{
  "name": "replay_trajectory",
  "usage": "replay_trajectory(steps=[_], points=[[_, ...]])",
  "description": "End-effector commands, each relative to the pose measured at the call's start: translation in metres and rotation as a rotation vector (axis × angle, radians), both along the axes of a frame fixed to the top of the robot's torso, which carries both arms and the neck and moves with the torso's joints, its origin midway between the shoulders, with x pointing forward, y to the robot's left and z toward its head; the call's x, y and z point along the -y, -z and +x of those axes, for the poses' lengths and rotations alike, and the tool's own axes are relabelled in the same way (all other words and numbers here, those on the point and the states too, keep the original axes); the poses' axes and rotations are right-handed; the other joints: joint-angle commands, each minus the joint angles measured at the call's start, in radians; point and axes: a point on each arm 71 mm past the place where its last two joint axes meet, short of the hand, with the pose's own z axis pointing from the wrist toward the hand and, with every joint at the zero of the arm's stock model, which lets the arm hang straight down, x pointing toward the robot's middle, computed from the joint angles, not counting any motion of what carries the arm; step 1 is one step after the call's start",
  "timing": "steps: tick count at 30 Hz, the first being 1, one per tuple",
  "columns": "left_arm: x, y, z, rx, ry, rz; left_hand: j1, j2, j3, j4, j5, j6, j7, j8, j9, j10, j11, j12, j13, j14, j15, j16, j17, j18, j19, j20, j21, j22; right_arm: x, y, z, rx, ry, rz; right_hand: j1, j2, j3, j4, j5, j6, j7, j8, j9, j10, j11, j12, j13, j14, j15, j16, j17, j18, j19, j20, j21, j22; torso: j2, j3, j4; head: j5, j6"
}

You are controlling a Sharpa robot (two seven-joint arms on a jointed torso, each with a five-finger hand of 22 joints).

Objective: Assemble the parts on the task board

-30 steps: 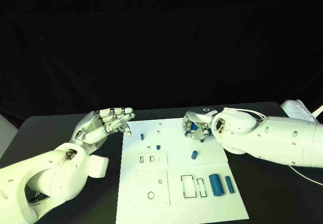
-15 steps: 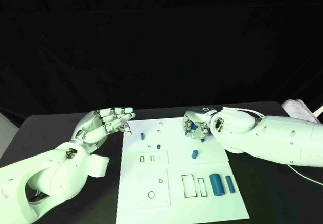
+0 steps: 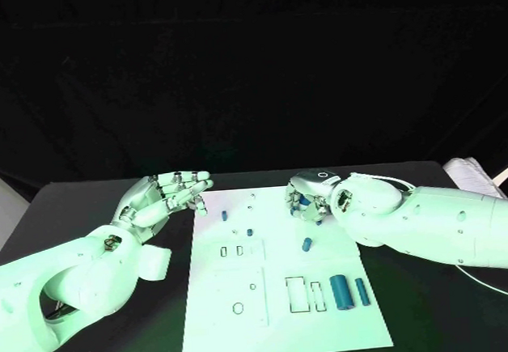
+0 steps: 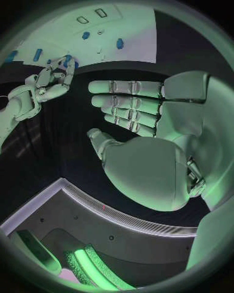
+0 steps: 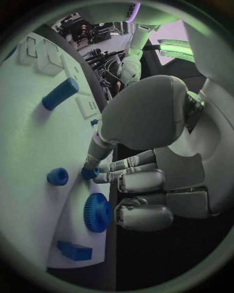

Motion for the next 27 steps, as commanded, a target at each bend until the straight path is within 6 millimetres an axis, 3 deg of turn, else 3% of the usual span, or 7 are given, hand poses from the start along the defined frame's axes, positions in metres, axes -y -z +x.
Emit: replay_trajectory(steps=[1,16,21,27], points=[[0.002,-0.002,-0.001,0.006,0.02,-0.005,-0.011,0.001,0.006,0.0,-0.005,-0.004,0.009,0.004,-0.001,-0.003,-0.001,0.004,0.001,-0.009,0.0,0.003,0.001,0.013,-0.004,0.001,0.003,0.001,-0.005,-0.008,-0.002,0.074,-0.001,0.04,0.019,0.009,0.007,-0.003,0.005,0.009,0.001,0.005,0.001,0.027,-0.017,0.006,0.019,0.045,-0.007,0.006,0.002,-0.011,0.008,0.0,0.005,0.004,0.0,-0.0017,0.0003,-0.001,0.005],[0.003,-0.002,-0.002,0.004,0.027,-0.006,-0.011,0.002,0.008,-0.001,-0.006,-0.005,0.009,0.004,-0.002,-0.004,0.0,0.004,0.001,-0.009,0.0,0.005,0.002,0.013,-0.006,0.001,0.006,0.003,-0.039,-0.025,-0.001,0.177,-0.022,0.112,0.018,0.006,0.015,-0.011,0.018,0.005,0.005,0.003,0.008,0.021,-0.013,-0.001,0.023,0.045,-0.005,0.008,0.002,-0.011,0.008,0.0,0.009,0.01,0.004,-0.0031,0.0044,0.0,0.011],[0.004,-0.002,-0.002,0.004,0.029,-0.007,-0.011,0.002,0.008,-0.001,-0.006,-0.005,0.009,0.004,-0.002,-0.004,0.0,0.004,0.001,-0.009,0.0,0.005,0.002,0.013,-0.006,0.001,0.006,0.003,-0.05,-0.028,0.003,0.204,-0.026,0.129,0.018,0.006,0.015,-0.011,0.018,0.005,0.005,0.003,0.008,0.021,-0.013,-0.001,0.023,0.045,-0.005,0.008,0.002,-0.011,0.008,0.0,0.009,0.01,0.005,-0.002,0.0023,0.002,0.011],[0.006,-0.002,-0.002,0.004,0.034,-0.008,-0.01,0.002,0.009,-0.002,-0.006,-0.005,0.01,0.004,-0.002,-0.005,0.0,0.004,0.001,-0.009,0.0,0.007,0.002,0.013,-0.007,0.001,0.008,0.004,-0.061,-0.028,0.008,0.222,-0.03,0.139,0.016,0.005,0.015,-0.011,0.016,0.005,0.005,0.003,0.009,0.021,-0.012,-0.002,0.023,0.045,-0.005,0.011,0.005,-0.012,0.01,0.0,0.012,0.015,0.006,-0.0019,0.0043,0.002,0.01]])
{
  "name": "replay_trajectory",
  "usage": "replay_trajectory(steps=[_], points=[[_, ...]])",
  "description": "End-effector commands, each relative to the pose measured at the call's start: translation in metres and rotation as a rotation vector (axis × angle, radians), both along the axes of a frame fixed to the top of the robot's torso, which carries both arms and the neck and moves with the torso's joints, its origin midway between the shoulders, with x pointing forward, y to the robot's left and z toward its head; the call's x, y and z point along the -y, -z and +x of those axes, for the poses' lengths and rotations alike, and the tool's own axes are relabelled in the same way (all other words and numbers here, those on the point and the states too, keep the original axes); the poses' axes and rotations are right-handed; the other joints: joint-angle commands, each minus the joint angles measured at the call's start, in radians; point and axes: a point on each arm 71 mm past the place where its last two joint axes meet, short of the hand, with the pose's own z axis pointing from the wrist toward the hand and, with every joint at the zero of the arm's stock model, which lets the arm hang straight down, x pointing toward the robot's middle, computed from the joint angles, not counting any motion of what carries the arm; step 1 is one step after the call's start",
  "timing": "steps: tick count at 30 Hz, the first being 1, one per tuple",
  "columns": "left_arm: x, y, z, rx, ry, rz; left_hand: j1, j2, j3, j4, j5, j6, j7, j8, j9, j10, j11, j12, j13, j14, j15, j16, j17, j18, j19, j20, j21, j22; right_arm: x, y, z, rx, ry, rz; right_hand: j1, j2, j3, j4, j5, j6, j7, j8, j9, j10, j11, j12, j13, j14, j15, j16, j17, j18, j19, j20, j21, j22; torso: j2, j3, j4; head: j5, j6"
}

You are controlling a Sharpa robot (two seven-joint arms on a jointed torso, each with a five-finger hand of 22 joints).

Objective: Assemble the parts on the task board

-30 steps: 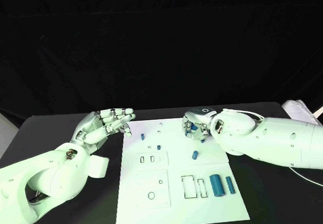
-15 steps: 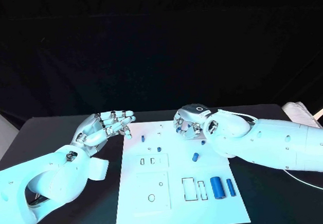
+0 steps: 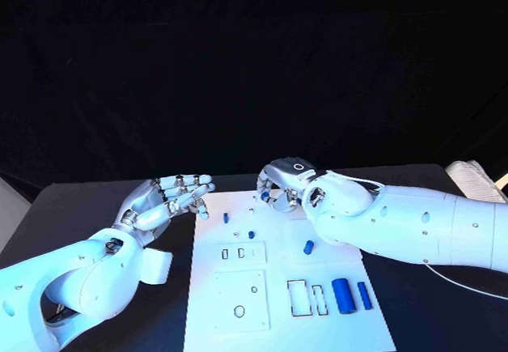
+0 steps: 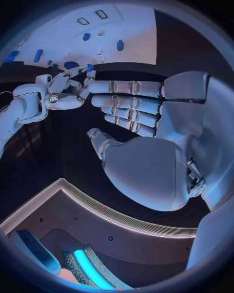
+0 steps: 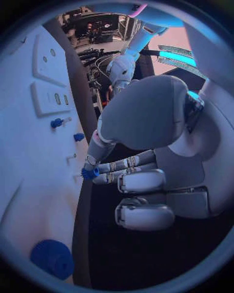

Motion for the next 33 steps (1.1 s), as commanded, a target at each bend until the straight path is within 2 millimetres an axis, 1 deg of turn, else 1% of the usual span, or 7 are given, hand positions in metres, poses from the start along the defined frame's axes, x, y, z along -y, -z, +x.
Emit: replay_trajectory(steps=[1,4,8,16,18,27,33], points=[[0.004,-0.002,-0.001,0.008,0.028,-0.009,-0.01,0.002,0.007,0.001,-0.006,-0.005,0.01,0.004,-0.001,-0.005,0.0,0.004,0.001,-0.009,0.0,0.007,0.001,0.013,-0.007,0.001,0.004,0.001,-0.004,-0.003,0.002,0.045,0.005,0.016,0.012,0.009,0.008,-0.003,0.001,0.005,0.005,0.003,0.001,0.017,-0.016,-0.004,0.023,0.045,-0.005,0.007,0.002,-0.013,0.006,0.004,0.005,0.002,0.001,0.0007,0.0009,0.002,-0.002],[0.004,-0.002,-0.001,0.008,0.029,-0.009,-0.01,0.002,0.007,0.001,-0.006,-0.005,0.01,0.004,-0.001,-0.005,0.0,0.004,0.001,-0.009,0.0,0.007,0.001,0.013,-0.007,0.001,0.004,0.001,-0.007,-0.002,0.004,0.05,0.006,0.019,0.012,0.009,0.008,-0.003,0.001,0.005,0.005,0.003,0.002,0.017,-0.016,-0.004,0.024,0.045,-0.005,0.006,0.001,-0.012,0.006,0.004,0.004,0.001,0.002,0.0006,0.0016,0.002,-0.002],[0.005,-0.003,-0.001,0.009,0.03,-0.009,-0.01,0.002,0.007,0.001,-0.006,-0.005,0.01,0.004,-0.001,-0.005,0.0,0.004,0.001,-0.009,0.0,0.007,0.001,0.013,-0.007,0.001,0.004,0.001,-0.009,-0.002,0.007,0.057,0.008,0.019,0.012,0.009,0.008,-0.003,0.001,0.005,0.005,0.003,0.002,0.017,-0.016,-0.004,0.024,0.045,-0.005,0.006,0.001,-0.012,0.006,0.004,0.004,0.001,0.004,-0.0013,0.0042,-0.001,-0.002],[0.006,-0.004,-0.001,0.011,0.033,-0.01,-0.01,0.002,0.007,0.001,-0.006,-0.006,0.01,0.004,-0.001,-0.005,0.0,0.004,0.001,-0.009,0.0,0.008,0.001,0.014,-0.008,0.001,0.006,0.002,-0.016,0.002,0.013,0.055,0.009,0.01,0.011,0.009,0.008,-0.003,0.0,0.005,0.006,0.003,0.002,0.017,-0.016,-0.005,0.024,0.046,-0.005,0.007,0.002,-0.012,0.005,0.004,0.004,0.0,0.004,-0.0004,0.0028,0.003,-0.002],[0.006,-0.005,-0.001,0.011,0.035,-0.01,-0.01,0.002,0.007,0.001,-0.006,-0.006,0.01,0.004,-0.001,-0.005,0.0,0.004,0.001,-0.009,0.0,0.008,0.001,0.014,-0.008,0.001,0.006,0.002,-0.017,0.003,0.014,0.053,0.01,0.006,0.011,0.009,0.008,-0.003,0.0,0.005,0.006,0.003,0.002,0.017,-0.016,-0.005,0.024,0.046,-0.005,0.007,0.002,-0.012,0.005,0.004,0.004,0.0,0.004,-0.0008,0.0032,0.002,-0.002],[0.007,-0.007,-0.001,0.013,0.038,-0.01,-0.01,0.002,0.007,0.001,-0.006,-0.006,0.01,0.004,-0.001,-0.005,0.0,0.004,0.001,-0.009,0.0,0.008,0.001,0.014,-0.008,0.001,0.006,0.002,-0.018,0.009,0.02,0.047,0.016,-0.016,0.009,0.008,0.008,-0.003,0.0,0.003,0.006,0.002,0.003,0.015,-0.015,-0.007,0.024,0.045,-0.004,0.007,0.001,-0.012,0.004,0.005,0.002,-0.002,0.004,-0.0014,0.0029,0.005,-0.006],[0.007,-0.008,-0.001,0.015,0.04,-0.01,-0.01,0.002,0.007,0.001,-0.006,-0.006,0.01,0.004,-0.001,-0.005,0.0,0.004,0.001,-0.009,0.0,0.008,0.001,0.014,-0.008,0.001,0.006,0.002,-0.019,0.011,0.02,0.037,0.009,-0.028,0.008,0.008,0.008,-0.002,-0.001,0.003,0.007,0.002,0.003,0.015,-0.015,-0.007,0.024,0.045,-0.004,0.007,0.0,-0.011,0.003,0.005,0.001,-0.003,0.005,-0.0006,0.0012,0.007,-0.009]])
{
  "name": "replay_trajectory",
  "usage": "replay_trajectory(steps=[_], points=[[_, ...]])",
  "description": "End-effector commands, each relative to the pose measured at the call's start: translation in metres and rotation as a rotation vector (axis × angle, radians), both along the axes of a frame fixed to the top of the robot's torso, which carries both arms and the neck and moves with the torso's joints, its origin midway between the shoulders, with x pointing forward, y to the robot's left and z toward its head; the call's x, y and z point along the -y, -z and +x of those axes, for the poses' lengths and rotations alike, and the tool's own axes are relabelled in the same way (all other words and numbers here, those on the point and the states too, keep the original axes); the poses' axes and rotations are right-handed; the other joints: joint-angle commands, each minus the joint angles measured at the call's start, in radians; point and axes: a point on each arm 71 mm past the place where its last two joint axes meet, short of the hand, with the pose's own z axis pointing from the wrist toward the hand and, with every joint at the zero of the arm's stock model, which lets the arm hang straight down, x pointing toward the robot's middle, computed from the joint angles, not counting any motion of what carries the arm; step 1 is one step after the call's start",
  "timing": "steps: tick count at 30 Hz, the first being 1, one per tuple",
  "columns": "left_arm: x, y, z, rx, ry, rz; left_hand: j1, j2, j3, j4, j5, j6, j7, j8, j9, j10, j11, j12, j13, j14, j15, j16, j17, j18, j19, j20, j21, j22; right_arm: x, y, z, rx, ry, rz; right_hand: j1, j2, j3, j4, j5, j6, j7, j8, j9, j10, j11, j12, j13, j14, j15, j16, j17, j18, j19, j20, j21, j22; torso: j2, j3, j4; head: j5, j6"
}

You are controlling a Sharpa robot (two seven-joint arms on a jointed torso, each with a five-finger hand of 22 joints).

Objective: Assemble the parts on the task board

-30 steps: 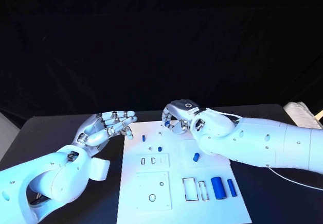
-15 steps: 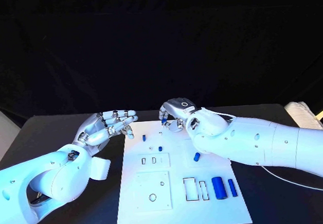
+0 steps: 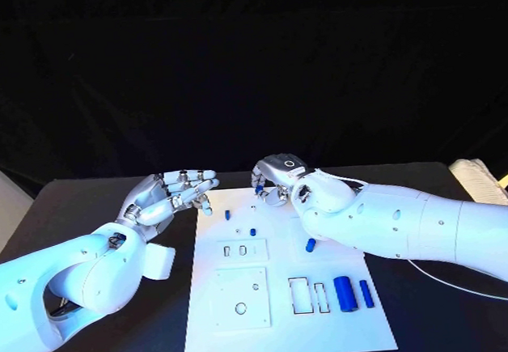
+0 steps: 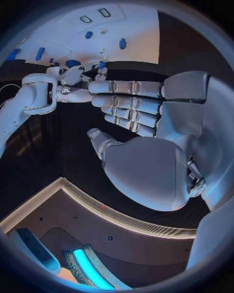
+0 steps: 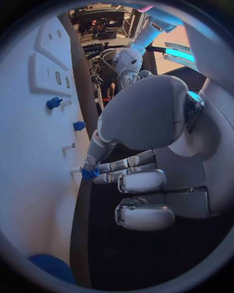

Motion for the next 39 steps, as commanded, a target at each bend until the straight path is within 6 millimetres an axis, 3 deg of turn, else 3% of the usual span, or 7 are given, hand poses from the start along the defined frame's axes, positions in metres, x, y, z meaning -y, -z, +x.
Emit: replay_trajectory(steps=[1,11,27,39], points=[[0.0032,-0.0026,-0.0007,0.009,0.025,-0.007,-0.011,0.002,0.008,0.0,-0.006,-0.006,0.01,0.004,-0.001,-0.005,0.0,0.004,0.001,-0.009,0.0,0.005,0.001,0.014,-0.009,0.001,0.008,0.002,-0.0028,0.0023,-0.0008,-0.002,-0.025,-0.028,0.008,0.008,0.005,0.004,0.006,0.003,0.007,0.002,0.001,0.015,-0.015,0.004,0.024,0.045,-0.004,0.003,-0.001,-0.012,0.003,0.005,0.002,-0.001,0.0,0.0005,-0.0013,0.001,-0.002],[0.0027,-0.0059,0.0012,0.016,0.023,-0.006,-0.011,0.002,0.008,0.0,-0.006,-0.006,0.01,0.004,-0.001,-0.005,0.0,0.004,0.001,-0.009,0.0,0.005,0.001,0.014,-0.009,0.001,0.008,0.002,-0.0065,0.0051,-0.0008,-0.009,-0.024,-0.032,0.005,0.007,0.005,0.004,0.005,0.002,0.007,0.001,0.002,0.015,-0.014,0.003,0.024,0.045,-0.003,0.003,-0.001,-0.011,0.002,0.005,0.001,-0.002,0.001,-0.0002,0.0006,0.003,-0.004],[0.0028,-0.0091,0.002,0.021,0.024,-0.004,-0.011,0.002,0.008,0.0,-0.006,-0.006,0.01,0.004,-0.001,-0.005,0.0,0.004,0.001,-0.009,0.0,0.005,0.001,0.014,-0.009,0.001,0.008,0.002,-0.0089,0.0083,0.0014,-0.024,-0.018,-0.045,0.002,0.006,0.004,0.006,0.004,0.001,0.007,0.001,0.003,0.014,-0.014,0.002,0.025,0.044,-0.003,0.002,-0.003,-0.01,0.0,0.006,-0.002,-0.006,0.002,-0.0002,-0.0018,0.006,-0.009],[0.0032,-0.0097,0.0023,0.02,0.025,-0.004,-0.011,0.002,0.009,0.0,-0.006,-0.006,0.01,0.004,-0.001,-0.006,0.0,0.004,0.001,-0.01,0.0,0.006,0.001,0.014,-0.01,0.001,0.011,0.004,-0.0084,0.0111,0.0032,-0.05,-0.016,-0.056,-0.022,-0.009,0.006,0.013,-0.007,-0.021,0.012,-0.011,0.009,-0.019,-0.004,-0.027,0.018,0.039,0.006,-0.005,-0.018,-0.005,-0.016,0.013,-0.021,-0.03,0.003,0.0004,0.0001,0.006,-0.015]])
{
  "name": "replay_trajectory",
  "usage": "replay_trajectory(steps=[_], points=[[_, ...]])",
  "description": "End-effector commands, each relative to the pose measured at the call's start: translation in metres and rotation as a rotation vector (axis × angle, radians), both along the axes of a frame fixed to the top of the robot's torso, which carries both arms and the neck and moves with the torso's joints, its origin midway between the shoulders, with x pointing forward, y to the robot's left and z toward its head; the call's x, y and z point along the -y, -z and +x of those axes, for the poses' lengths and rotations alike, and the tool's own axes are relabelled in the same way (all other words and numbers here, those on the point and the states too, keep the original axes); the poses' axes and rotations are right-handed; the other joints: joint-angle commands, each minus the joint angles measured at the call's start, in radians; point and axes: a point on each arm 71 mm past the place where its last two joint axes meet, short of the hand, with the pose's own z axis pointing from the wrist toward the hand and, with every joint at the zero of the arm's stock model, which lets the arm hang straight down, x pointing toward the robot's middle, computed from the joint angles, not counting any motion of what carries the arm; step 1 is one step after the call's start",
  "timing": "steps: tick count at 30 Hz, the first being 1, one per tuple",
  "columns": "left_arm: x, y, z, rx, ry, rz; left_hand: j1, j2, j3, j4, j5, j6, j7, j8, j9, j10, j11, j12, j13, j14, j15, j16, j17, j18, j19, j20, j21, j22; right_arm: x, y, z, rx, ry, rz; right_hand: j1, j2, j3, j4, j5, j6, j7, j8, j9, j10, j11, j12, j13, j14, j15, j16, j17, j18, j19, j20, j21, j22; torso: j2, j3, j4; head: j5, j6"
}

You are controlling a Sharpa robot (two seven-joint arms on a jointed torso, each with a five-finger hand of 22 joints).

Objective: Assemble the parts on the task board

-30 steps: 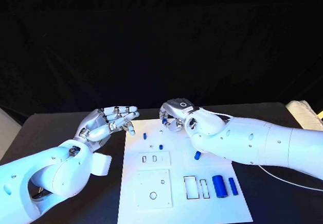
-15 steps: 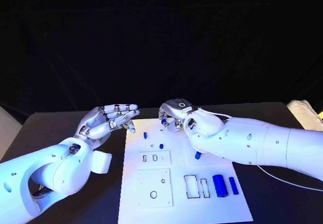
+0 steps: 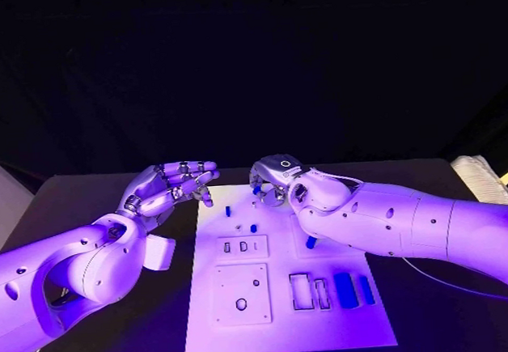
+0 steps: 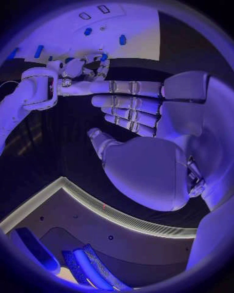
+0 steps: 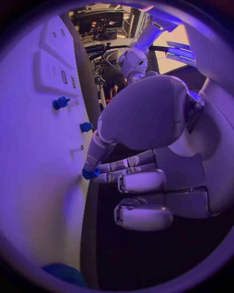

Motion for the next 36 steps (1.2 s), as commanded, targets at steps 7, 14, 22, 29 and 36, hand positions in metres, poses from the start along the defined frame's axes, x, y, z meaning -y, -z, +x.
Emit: replay_trajectory(steps=[7,14,22,29,36], points=[[0.002,-0.002,-0.001,0.006,0.02,-0.004,-0.011,0.003,0.004,0.0,-0.006,-0.006,0.01,0.004,-0.001,-0.006,0.0,0.004,0.001,-0.01,0.0,0.007,0.002,0.014,-0.007,-0.002,0.008,0.001,0.001,0.002,0.0,-0.014,-0.019,-0.007,-0.05,-0.046,-0.004,0.015,-0.004,-0.053,0.013,-0.03,0.002,-0.094,0.027,-0.041,-0.007,0.021,0.025,-0.042,-0.062,0.018,-0.065,0.02,-0.09,-0.112,-0.001,0.001,-0.0033,0.006,-0.007],[0.002,-0.002,-0.001,0.008,0.018,-0.004,-0.009,0.005,0.008,-0.001,-0.005,-0.006,0.01,0.005,-0.001,-0.006,0.0,0.005,0.001,-0.011,0.0,0.009,0.001,0.014,-0.009,-0.002,0.011,0.003,0.008,0.001,-0.001,-0.004,-0.02,0.015,-0.053,-0.054,-0.055,0.02,0.002,-0.09,0.016,-0.048,0.007,-0.164,0.033,-0.031,-0.023,0.007,0.031,-0.074,-0.114,0.035,-0.107,0.027,-0.162,-0.193,-0.001,0.0006,-0.0011,0.005,-0.007],[0.0,-0.002,-0.001,0.008,0.013,-0.003,-0.009,0.005,0.008,-0.001,-0.005,-0.006,0.01,0.005,-0.001,-0.006,0.0,0.005,0.001,-0.011,0.0,0.009,0.001,0.014,-0.009,-0.002,0.011,0.003,0.022,-0.002,-0.011,0.0,-0.024,0.047,-0.028,-0.037,-0.15,0.035,0.009,-0.113,0.014,-0.069,0.008,-0.22,0.037,0.0,-0.034,-0.006,0.034,-0.101,-0.157,0.046,-0.128,0.031,-0.219,-0.247,-0.003,0.0016,-0.0046,0.007,-0.006],[-0.005,-0.002,0.0,0.013,0.015,0.005,-0.005,0.005,0.013,-0.005,-0.005,-0.007,0.008,0.005,-0.002,-0.006,-0.001,0.005,0.001,-0.013,-0.001,0.01,0.0,0.014,-0.012,-0.002,0.016,0.006,0.065,-0.018,-0.026,-0.047,0.034,0.134,-0.038,-0.038,-0.152,0.057,0.011,-0.122,0.026,-0.085,0.005,-0.15,0.032,0.062,-0.027,0.008,0.034,-0.081,-0.135,0.037,-0.097,0.021,-0.193,-0.207,-0.007,0.0069,-0.0162,0.01,0.002],[-0.008,-0.002,0.0,0.025,0.023,0.02,-0.005,0.003,0.015,-0.007,-0.006,-0.008,0.005,0.005,-0.002,-0.007,-0.002,0.005,0.0,-0.014,-0.001,0.011,-0.001,0.014,-0.015,-0.002,0.019,0.008,0.114,-0.034,-0.033,-0.14,0.147,0.239,-0.055,-0.042,-0.216,0.1,-0.04,-0.161,0.046,-0.117,-0.006,-0.088,0.037,0.093,-0.025,0.021,0.036,-0.051,-0.097,0.028,-0.073,0.026,-0.168,-0.167,-0.012,0.0138,-0.0291,0.008,0.009]])
